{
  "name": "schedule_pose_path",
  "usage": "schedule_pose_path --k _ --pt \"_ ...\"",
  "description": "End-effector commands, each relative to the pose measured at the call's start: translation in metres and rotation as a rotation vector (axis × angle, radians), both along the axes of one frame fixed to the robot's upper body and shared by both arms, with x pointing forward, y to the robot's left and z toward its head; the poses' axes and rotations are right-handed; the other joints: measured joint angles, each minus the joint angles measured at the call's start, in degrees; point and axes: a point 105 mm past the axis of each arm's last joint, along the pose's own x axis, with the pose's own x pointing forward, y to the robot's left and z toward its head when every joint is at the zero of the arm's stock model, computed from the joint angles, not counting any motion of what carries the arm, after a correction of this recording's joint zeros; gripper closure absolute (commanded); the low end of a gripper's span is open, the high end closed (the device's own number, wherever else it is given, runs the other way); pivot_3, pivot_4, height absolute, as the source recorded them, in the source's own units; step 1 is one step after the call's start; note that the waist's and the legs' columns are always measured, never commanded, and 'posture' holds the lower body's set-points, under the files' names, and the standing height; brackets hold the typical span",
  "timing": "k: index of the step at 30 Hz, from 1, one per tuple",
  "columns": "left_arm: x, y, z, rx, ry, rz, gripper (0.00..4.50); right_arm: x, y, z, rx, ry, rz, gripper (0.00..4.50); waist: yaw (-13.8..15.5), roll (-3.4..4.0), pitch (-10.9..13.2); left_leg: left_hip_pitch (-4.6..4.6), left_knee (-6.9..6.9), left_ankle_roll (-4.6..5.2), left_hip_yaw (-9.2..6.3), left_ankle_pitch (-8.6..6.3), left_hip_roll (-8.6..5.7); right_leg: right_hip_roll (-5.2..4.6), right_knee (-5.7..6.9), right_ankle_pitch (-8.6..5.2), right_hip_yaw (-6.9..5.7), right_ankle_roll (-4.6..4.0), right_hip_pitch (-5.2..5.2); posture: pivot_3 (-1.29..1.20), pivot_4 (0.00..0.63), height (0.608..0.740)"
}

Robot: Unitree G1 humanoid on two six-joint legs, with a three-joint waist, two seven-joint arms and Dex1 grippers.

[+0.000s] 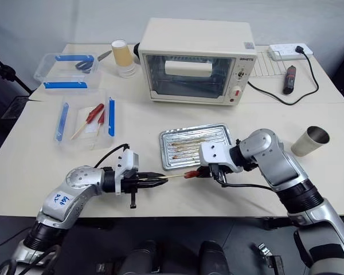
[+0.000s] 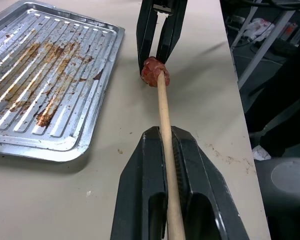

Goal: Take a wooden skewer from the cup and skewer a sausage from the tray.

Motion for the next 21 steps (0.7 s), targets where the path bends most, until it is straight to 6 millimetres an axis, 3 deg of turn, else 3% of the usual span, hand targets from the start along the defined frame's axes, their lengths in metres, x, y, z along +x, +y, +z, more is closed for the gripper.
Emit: schedule_pose_path --k 1,13,21 --pt "-0.003 -0.002 0.000 0.025 0.004 0.004 4.50 -0.005 0.011 0.014 0.032 -0.057 0.061 4.49 0.0 0.00 0.0 0.00 0.00 0.00 0.00 0.00 0.00 0.00 0.00 0.00 0.00 0.00 0.00 0.00 0.150 0.740" --pt "0.013 -0.021 0.006 0.107 0.025 0.055 4.50 -0.004 0.011 0.012 -0.006 -0.077 0.058 4.49 0.3 -0.01 0.0 0.00 0.02 0.00 0.00 0.00 -0.01 0.00 0.01 0.00 0.01 0.00 0.02 0.00 0.150 0.740" --pt "0.009 -0.045 0.004 0.118 0.073 -0.019 4.50 -0.005 0.013 0.013 -0.011 -0.084 0.066 4.49 1.1 -0.01 0.0 0.00 0.05 0.01 0.02 0.00 -0.02 0.00 0.01 0.00 0.01 0.00 0.03 0.00 0.150 0.740"
